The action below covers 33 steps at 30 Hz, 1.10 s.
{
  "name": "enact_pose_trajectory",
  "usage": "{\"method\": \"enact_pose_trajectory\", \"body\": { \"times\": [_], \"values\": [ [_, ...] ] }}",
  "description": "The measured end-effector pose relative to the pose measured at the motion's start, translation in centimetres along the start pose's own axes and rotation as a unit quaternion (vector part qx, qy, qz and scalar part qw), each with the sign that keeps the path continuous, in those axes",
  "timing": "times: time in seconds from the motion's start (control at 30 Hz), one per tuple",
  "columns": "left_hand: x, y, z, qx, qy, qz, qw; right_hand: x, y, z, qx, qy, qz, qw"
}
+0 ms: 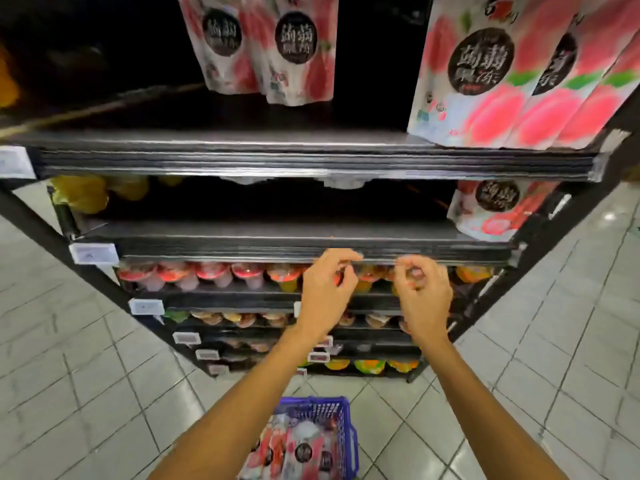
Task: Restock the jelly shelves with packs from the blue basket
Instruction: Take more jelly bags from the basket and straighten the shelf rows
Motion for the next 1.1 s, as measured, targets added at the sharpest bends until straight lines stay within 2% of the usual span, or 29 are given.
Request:
{"method": "enact_pose_trajectory", "body": {
  "times": [0.07,0.17,0.23,0.33,0.43,0.6,0.7,0.8,0.9,1.0,1.1],
  "values": [
    [5.5,-3.4,-0.7,0.032,-0.019,-0.098,0.994,-3.1,-4.0,3.4,0.069,-0.008,0.069,0.995],
    [14.1,-11.0,-1.7,0.061,-0.093,-0.246,0.963,-8.5,-11.9,8.0,0.162,-0.014,0.163,0.973],
    [19.8,-16.6,-2.7,0.051,-0.094,-0.305,0.946,-12.8,-17.7,10.2,0.193,-0.034,0.251,0.948],
    [28.3,-24.7,-4.1,0.043,-0.066,-0.376,0.923,-18.7,-25.7,13.8,0.231,-0.071,0.319,0.916],
    [35.7,-31.9,-4.4,0.056,-0.036,-0.419,0.906,-24.6,-33.2,17.6,0.321,-0.115,0.393,0.854],
    [48.1,-44.5,-1.9,0.097,-0.055,-0.577,0.809,-34.0,-42.7,22.7,0.367,-0.176,0.41,0.816],
    [54.2,-49.6,0.6,0.103,-0.03,-0.606,0.788,-40.7,-47.8,25.3,0.401,-0.204,0.431,0.782],
    [60.2,-54.4,4.2,0.141,0.01,-0.63,0.763,-47.7,-52.0,26.9,0.4,-0.237,0.443,0.767],
    [66.1,-57.7,7.7,0.119,0.023,-0.649,0.751,-54.0,-55.8,29.1,0.423,-0.273,0.45,0.737],
    [70.4,-60.3,11.8,0.158,0.021,-0.659,0.735,-59.2,-58.4,30.5,0.403,-0.308,0.472,0.721],
    [73.6,-61.6,14.9,0.161,0.005,-0.645,0.747,-63.2,-61.1,31.2,0.384,-0.316,0.524,0.691]
  ]
}}
Point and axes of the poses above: each hand's wrist, its own y-axis towards the middle knuckle, its own z-axis out of the palm, x = y × z, the point moved 9 cm from there along y, towards the middle knuckle, and after that the axes turned 1 degree about y, right-handed, at the moved point
